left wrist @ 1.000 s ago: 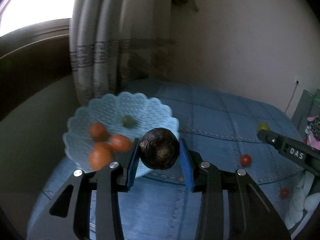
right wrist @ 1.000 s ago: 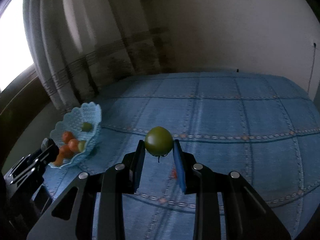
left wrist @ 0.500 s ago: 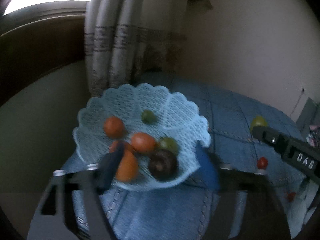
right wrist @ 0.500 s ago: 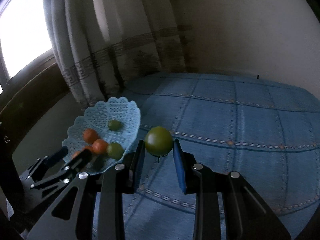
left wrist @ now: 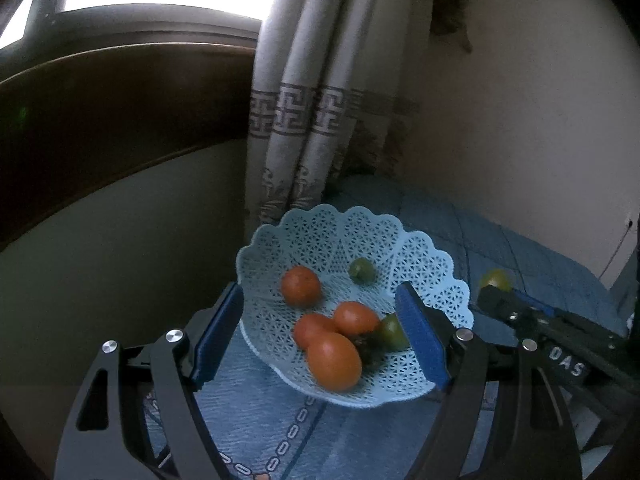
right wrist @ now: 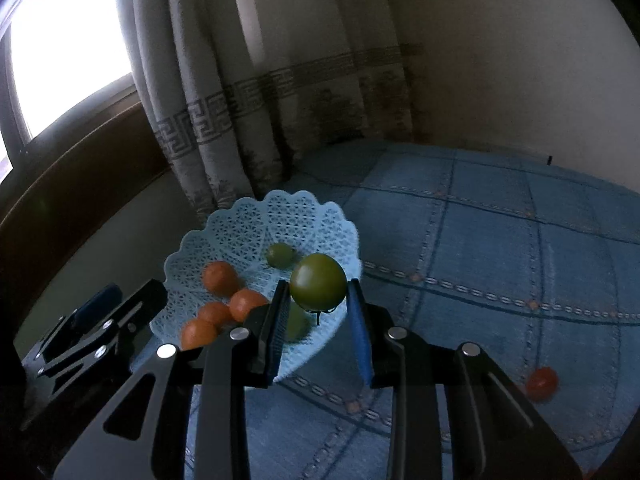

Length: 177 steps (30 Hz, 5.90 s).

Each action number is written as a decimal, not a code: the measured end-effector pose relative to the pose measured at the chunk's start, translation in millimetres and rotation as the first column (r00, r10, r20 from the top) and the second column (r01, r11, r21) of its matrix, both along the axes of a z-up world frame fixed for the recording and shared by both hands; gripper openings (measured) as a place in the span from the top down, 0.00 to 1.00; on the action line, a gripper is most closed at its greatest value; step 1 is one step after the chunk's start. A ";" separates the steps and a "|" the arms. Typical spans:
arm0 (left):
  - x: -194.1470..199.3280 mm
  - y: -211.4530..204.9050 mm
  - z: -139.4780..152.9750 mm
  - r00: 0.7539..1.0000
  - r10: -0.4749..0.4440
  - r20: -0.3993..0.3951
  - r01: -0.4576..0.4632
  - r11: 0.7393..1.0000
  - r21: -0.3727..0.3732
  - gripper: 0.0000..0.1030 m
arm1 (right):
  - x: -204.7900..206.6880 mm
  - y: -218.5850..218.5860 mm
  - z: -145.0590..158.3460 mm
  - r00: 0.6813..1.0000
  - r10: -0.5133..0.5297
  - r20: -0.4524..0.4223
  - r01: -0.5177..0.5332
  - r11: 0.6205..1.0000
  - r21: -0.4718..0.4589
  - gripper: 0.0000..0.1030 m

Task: Organize fruits
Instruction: 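Place the dark fruit in the basket with the left tool while the right tool releases its green tomato there, then move the right tool to a small red tomato and grasp it, then grasp another red tomato with the left tool while the right tool holds its red tomato, then carry the red tomato into the basket and open the left tool while the right tool carries its tomato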

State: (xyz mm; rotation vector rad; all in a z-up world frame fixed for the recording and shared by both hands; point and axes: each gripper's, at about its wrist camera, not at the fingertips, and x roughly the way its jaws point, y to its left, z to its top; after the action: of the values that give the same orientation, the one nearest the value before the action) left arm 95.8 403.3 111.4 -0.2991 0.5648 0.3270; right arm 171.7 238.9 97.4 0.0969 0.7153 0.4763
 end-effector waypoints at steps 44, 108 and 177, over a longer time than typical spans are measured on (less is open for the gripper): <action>-4.2 -102.0 -6.3 0.974 -0.223 -0.045 0.227 0.969 0.102 0.17 | -82.3 -171.2 -43.5 0.959 -0.282 0.022 0.282 0.953 -0.106 0.44; 109.7 -265.8 -78.0 0.767 -0.580 -0.273 0.600 0.800 -0.013 0.66 | -120.4 -265.1 -88.9 0.934 -0.340 -0.105 0.330 0.938 -0.105 0.72; 2.3 -7.9 -11.5 0.986 -0.154 -0.059 0.156 0.987 0.035 0.72 | -83.4 -107.9 -7.1 0.990 -0.127 0.058 0.130 0.990 -0.052 0.71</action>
State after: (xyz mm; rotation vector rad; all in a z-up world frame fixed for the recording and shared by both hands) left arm 98.1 395.4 99.9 -0.2065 0.6324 0.1960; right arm 88.2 130.9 90.2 0.0772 0.6635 0.3342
